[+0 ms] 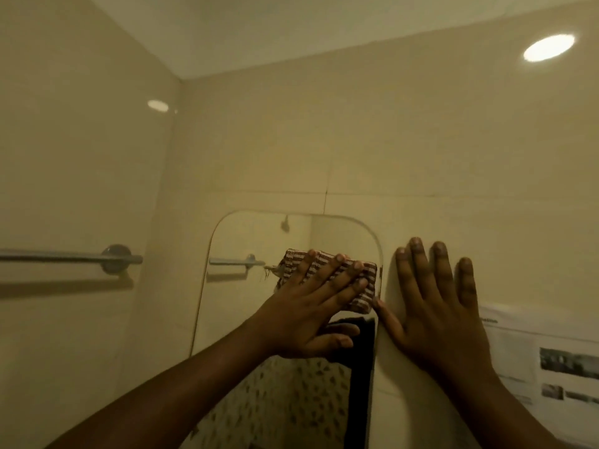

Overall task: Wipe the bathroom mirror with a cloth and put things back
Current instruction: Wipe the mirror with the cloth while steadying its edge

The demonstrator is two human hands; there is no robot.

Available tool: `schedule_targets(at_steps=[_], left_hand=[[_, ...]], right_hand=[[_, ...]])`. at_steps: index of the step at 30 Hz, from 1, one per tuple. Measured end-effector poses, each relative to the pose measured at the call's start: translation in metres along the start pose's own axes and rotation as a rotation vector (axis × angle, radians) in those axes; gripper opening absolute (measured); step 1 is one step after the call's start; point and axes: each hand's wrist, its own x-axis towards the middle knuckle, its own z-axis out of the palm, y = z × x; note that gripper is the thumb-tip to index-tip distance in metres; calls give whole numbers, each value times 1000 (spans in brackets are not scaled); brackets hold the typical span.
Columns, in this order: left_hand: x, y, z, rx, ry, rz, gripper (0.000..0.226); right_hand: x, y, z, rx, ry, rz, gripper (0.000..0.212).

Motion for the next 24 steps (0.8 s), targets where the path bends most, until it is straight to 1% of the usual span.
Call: schedule_targets(at_steps=[4,8,10,13,17,20,24], left_hand=[[23,-26,-12,53,-10,128,90],[35,-45,-22,92,-35,195,85],[36,-52,-24,87,-54,145,83],[40,-58,-27,16,-66,-14,83],[39,-67,-31,-116,-30,-168,81],[33,-72,-30,-141,-24,-220,81],[17,-85,-22,-119,-7,-227,84]], right_hand=[[0,0,0,-18,11,10,95],[1,-1,-1,-26,-5,15,95],[2,-1,-2,-28,-14,13,96],[2,-1,-5,-31,-13,16,95],[2,-3,-9,-23,-10,27,94],[3,-4,-10,-25,-25,32,94],[1,-3,-8,-22,-24,30,95]])
